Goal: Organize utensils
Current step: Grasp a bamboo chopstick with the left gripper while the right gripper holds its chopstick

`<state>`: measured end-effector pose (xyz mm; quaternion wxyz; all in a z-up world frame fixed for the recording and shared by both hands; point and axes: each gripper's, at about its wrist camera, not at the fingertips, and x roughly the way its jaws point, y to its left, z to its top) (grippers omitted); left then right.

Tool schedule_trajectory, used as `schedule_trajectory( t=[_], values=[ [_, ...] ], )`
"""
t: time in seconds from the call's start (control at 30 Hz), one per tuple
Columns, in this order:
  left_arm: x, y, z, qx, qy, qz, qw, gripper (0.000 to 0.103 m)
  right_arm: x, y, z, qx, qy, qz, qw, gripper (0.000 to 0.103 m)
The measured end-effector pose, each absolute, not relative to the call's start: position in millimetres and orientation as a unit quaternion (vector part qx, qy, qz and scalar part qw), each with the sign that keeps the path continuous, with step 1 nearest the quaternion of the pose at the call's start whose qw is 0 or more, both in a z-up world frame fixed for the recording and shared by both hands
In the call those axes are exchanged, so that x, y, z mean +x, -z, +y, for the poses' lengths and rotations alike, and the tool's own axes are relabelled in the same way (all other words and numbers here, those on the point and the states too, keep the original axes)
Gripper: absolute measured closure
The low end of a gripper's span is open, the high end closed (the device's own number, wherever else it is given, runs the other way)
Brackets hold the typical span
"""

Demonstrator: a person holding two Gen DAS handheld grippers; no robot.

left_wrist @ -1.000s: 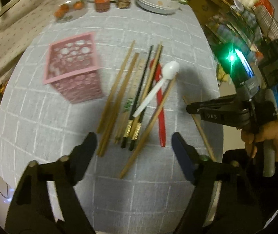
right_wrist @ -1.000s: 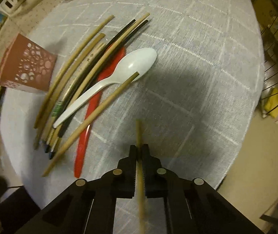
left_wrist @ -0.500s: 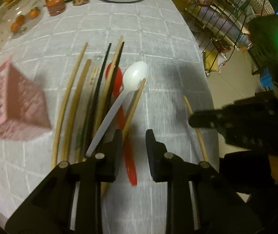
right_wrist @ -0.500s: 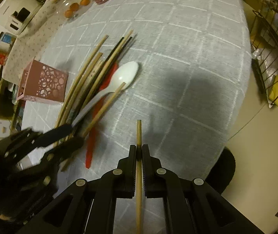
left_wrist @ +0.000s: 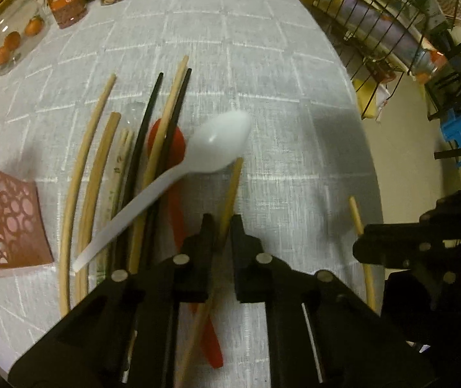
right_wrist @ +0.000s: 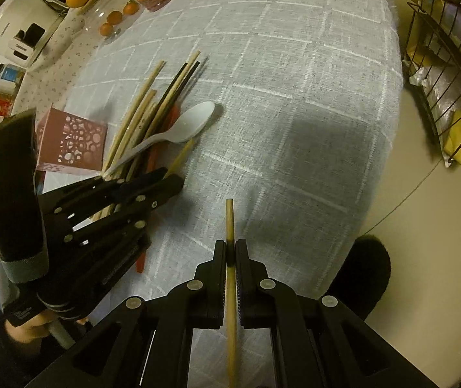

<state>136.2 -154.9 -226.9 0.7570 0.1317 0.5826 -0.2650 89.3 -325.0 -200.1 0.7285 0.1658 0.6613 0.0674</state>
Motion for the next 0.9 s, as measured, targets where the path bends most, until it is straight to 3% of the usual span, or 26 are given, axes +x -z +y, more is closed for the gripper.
schedule_trajectory(
  t=[0.17, 0.9],
  values=[
    [137, 220, -149, 0.122, 0.26, 0.581, 0.762, 0.096, 94, 196, -311, 0.163, -0.068, 0.653, 0.736, 0.098],
    [88, 100, -61, 0.077, 0.245, 0.454, 0.853, 0.096, 82, 101, -247, 0.101, -0.123, 0.531, 0.832, 0.098]
  ],
)
